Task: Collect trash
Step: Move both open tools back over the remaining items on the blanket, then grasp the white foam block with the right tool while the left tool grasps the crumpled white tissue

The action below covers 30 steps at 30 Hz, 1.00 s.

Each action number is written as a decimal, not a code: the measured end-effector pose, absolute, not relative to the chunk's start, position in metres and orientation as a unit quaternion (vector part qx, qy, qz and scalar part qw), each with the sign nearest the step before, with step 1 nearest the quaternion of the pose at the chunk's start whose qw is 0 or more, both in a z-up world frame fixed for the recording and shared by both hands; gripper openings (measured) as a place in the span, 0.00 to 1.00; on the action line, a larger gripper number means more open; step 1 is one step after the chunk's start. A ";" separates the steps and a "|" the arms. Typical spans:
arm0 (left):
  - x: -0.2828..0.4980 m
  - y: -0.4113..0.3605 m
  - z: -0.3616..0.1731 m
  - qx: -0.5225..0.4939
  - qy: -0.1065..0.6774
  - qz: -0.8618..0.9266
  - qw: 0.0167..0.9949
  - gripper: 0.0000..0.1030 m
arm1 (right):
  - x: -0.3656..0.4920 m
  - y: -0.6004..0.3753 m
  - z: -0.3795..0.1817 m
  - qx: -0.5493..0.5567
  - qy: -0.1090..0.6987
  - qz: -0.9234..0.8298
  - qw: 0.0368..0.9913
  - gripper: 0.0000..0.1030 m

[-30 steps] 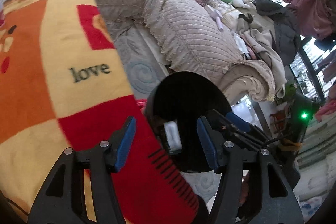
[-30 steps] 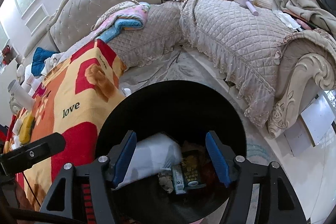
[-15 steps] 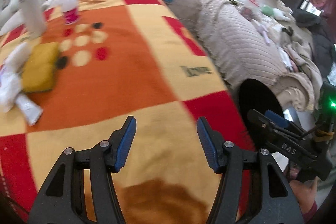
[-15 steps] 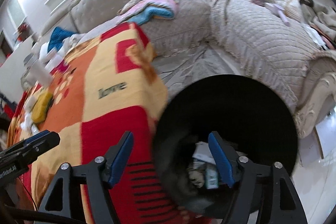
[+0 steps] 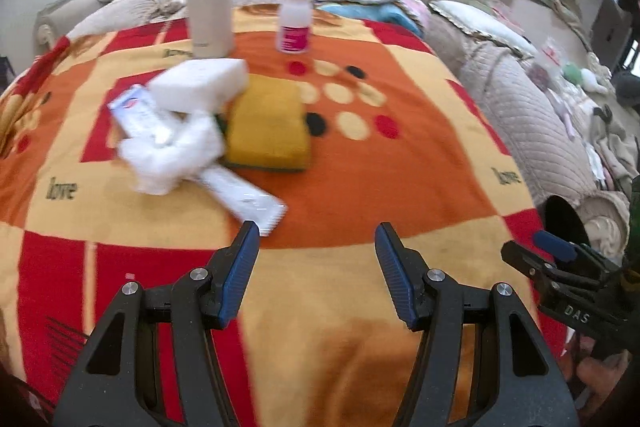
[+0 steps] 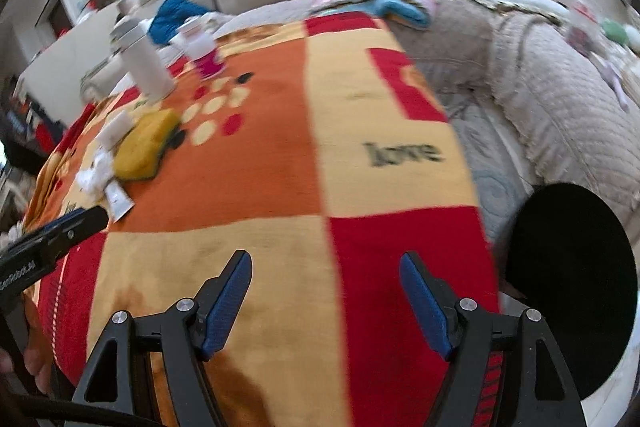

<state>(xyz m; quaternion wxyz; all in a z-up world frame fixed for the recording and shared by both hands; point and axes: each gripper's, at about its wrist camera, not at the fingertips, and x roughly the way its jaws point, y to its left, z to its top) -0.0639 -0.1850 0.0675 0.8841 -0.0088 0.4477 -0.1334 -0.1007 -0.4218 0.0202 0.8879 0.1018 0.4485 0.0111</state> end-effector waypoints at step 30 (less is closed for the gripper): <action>0.020 -0.090 0.036 -0.052 0.456 -0.147 0.876 0.57 | -0.032 -0.320 0.020 0.075 0.473 0.088 0.874 0.77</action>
